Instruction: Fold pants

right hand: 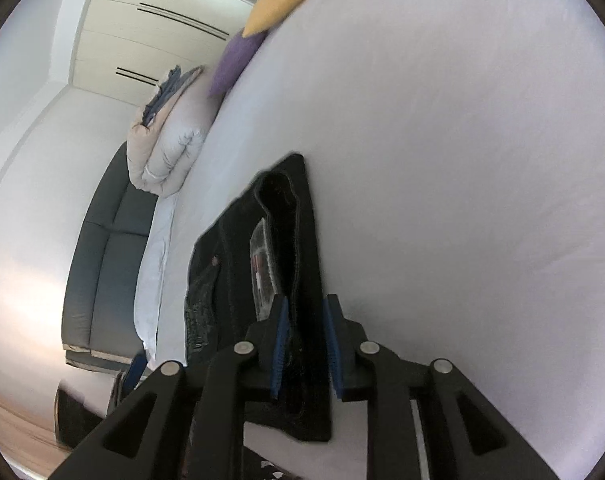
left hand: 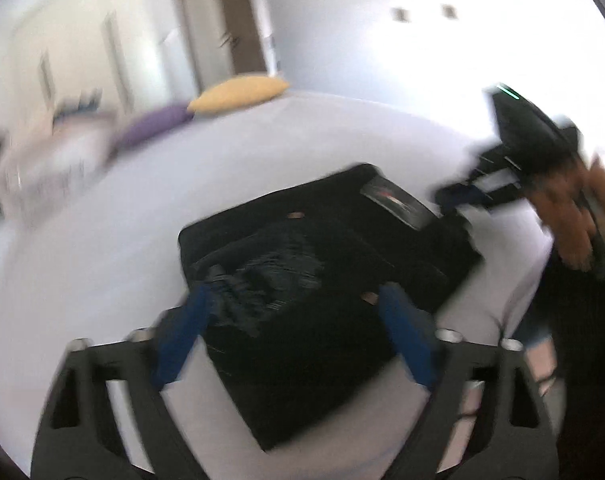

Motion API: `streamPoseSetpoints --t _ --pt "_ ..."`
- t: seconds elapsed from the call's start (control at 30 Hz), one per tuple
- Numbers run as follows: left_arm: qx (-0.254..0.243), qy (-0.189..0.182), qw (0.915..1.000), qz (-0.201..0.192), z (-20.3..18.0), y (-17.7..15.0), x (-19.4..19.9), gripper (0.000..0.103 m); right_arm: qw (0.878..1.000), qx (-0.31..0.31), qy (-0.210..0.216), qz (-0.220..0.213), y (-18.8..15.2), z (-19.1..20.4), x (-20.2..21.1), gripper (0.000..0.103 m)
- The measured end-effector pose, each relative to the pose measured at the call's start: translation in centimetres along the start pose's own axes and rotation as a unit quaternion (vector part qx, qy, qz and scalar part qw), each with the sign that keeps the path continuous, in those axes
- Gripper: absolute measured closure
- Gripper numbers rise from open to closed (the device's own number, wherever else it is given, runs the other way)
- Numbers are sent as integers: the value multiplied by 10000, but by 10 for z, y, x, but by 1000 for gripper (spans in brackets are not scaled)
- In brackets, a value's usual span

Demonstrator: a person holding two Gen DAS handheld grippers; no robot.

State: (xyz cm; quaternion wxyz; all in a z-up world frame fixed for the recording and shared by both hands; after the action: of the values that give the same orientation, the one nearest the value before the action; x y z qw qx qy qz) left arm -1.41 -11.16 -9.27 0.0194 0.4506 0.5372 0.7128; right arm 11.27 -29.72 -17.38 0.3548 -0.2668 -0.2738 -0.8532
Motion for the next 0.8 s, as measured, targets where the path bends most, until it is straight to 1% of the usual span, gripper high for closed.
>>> streamPoseSetpoints --t 0.03,0.07,0.1,0.13,0.2,0.23,0.27,0.3,0.33,0.37,0.4,0.43,0.47,0.53,0.6,0.77,0.8 --pt "382 -158 9991 116 17 6 -8 71 9999 61 86 -38 -1 8 7 82" --pt "663 -259 9972 210 30 12 -16 76 9998 158 132 -58 -3 16 11 83" --pt "940 -346 9945 318 51 16 -29 78 9994 289 194 -44 -5 26 12 85" --pt "1055 -362 9931 375 61 19 -42 86 9986 453 263 8 -9 38 11 87" --pt "1245 -355 9894 658 75 18 -67 88 9967 720 357 152 -15 58 2 88" --pt "1391 -395 9856 880 81 13 -83 90 9956 842 343 225 -18 66 -5 88" --pt "1423 -351 9838 1029 82 6 -93 90 9950 918 281 279 -20 71 -13 88" --pt "1380 -290 9841 1083 85 13 -96 90 9948 931 229 352 -20 72 -22 88" --pt "1311 -221 9847 1128 83 8 -99 90 9949 904 176 408 -21 70 -29 88" --pt "1246 -159 9856 1136 80 6 -99 91 9949 890 24 479 -22 65 -38 88" --pt "1179 -89 9866 1123 78 4 -99 91 9940 924 -168 557 -25 58 -46 95" --pt "1172 -64 9867 1129 78 3 -99 91 9937 932 -265 568 -27 53 -49 102" --pt "1176 -59 9866 1127 78 3 -98 91 9945 867 -246 536 -29 49 -49 103" --pt "1145 -43 9870 1125 78 2 -100 91 9963 720 -71 466 -33 41 -41 103" --pt "1094 -6 9875 1134 73 2 -106 91 9958 838 -101 356 -40 39 -29 103" --pt "1119 61 9878 1077 71 2 -102 91 9952 919 -237 236 -54 32 -7 103" --pt "1116 77 9880 1068 69 -2 -99 91 9949 942 -287 212 -53 30 -4 103"
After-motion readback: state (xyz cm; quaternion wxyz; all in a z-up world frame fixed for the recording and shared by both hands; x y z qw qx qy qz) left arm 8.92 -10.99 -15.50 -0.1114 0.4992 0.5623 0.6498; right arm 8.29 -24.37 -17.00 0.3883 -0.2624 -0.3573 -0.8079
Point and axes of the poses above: each gripper's, at about its wrist camera, not at the fingertips, and x roughly against the way its jaws point, z to its left, y to its top, the point moved 3 cm from there along -x, roughly the way its jaws point, and after that the axes turned 8 degrees about -y, right-handed, at the moved point
